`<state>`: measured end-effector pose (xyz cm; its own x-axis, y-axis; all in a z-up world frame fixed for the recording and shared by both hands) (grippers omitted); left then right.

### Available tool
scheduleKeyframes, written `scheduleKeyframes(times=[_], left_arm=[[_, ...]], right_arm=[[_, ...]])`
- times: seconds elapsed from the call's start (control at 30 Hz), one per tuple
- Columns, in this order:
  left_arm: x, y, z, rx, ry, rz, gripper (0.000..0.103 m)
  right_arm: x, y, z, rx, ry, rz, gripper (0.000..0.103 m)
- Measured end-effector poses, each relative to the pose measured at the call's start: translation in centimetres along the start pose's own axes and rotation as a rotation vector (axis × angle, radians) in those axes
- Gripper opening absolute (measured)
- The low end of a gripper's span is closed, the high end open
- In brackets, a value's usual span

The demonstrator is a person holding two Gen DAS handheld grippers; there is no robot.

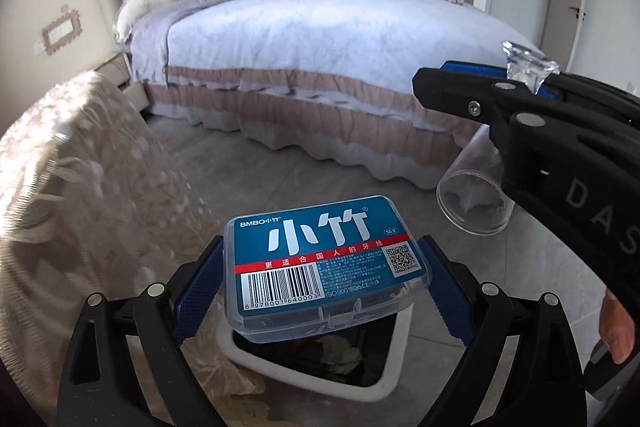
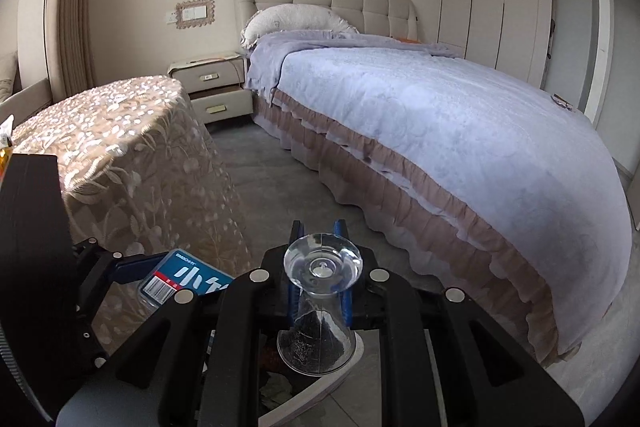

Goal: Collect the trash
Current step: 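Carry the blue box and clear cup over the white bin, then open left gripper to drop box while right gripper drops clear cup into bin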

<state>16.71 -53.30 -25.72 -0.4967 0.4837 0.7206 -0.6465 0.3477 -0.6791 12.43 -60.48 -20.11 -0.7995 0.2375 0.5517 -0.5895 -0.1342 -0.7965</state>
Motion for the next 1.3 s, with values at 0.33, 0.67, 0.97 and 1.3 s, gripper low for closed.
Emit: scheduleKeyframes(times=[0.33,0.67,0.97,1.3], left_arm=[[-4.7,0.6,-1.2,-0.003,-0.07,-0.112,0.098],[-4.5,0.9,-1.6,-0.039,-0.108,-0.098,0.098],[0.9,1.1,-0.8,-0.097,-0.169,0.01,0.098],[3.1,2.5,-1.0,-0.115,-0.113,-0.019,0.098]], right_arm=[[-4.4,1.5,-0.5,-0.01,-0.043,-0.061,0.017],[-5.1,1.6,-0.8,-0.01,-0.064,-0.069,0.017],[-6.2,2.1,0.1,-0.025,-0.079,-0.086,0.017],[-10.6,3.8,-3.1,-0.047,-0.316,-0.124,0.017]])
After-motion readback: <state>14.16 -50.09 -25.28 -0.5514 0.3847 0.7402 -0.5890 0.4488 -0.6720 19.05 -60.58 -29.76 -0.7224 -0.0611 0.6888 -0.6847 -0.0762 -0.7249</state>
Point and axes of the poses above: each gripper's, at about its wrist camera, not at the fingertips, and x roughly against the way its jaws point, z to its right, y to its underside, the point moved 2 cm from there along -x, roughly the way its jaws point, and after that the axes turned 15 degrees about x, right-handed, at the moved point
